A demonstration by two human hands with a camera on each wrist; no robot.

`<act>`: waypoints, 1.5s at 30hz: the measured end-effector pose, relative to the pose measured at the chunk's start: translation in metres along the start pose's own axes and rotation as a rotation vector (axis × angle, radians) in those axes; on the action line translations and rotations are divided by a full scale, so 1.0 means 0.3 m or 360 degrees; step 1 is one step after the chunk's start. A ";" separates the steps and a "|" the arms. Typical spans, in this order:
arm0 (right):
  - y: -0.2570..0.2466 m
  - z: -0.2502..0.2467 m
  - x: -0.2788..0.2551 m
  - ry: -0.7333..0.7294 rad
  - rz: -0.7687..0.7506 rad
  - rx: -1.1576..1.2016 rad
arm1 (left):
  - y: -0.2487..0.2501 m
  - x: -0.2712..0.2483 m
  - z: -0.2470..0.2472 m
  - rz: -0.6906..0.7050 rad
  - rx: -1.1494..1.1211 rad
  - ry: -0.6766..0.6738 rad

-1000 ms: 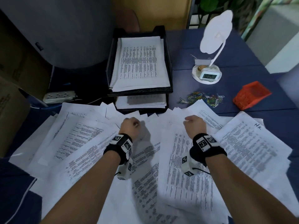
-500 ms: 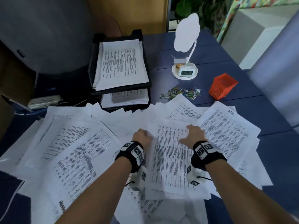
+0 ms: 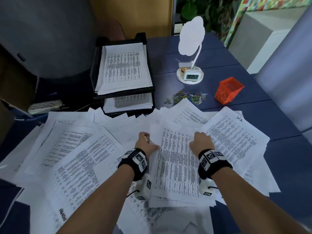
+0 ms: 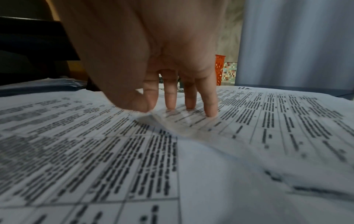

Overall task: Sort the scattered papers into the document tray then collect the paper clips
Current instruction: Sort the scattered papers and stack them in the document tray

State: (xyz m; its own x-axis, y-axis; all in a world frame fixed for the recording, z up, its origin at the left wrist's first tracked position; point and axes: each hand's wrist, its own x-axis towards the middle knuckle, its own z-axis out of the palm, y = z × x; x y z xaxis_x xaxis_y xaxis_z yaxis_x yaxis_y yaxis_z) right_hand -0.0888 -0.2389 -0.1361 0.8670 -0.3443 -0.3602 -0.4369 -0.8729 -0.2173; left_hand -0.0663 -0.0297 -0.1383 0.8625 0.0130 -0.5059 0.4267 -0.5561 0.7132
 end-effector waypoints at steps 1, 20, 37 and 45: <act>0.000 -0.009 0.002 0.0014 -0.0004 0.0078 | -0.002 0.004 -0.008 -0.0012 -0.0034 0.0024; -0.069 -0.029 -0.020 -0.0032 0.0058 0.0395 | -0.092 0.059 -0.186 -0.0263 0.0064 0.0189; 0.092 0.050 0.062 -0.0241 0.0425 0.0034 | 0.050 0.033 -0.034 0.0008 0.0303 -0.0209; 0.097 0.028 0.057 0.0087 0.0622 0.0321 | 0.024 0.039 -0.020 0.0162 -0.0045 -0.0032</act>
State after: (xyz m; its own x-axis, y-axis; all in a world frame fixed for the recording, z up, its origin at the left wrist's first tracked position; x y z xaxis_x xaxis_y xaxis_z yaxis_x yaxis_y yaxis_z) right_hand -0.0889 -0.2673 -0.1562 0.6366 -0.6573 -0.4033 -0.7676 -0.5906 -0.2489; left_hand -0.0514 -0.0286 -0.1361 0.8962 -0.0589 -0.4396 0.3451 -0.5301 0.7746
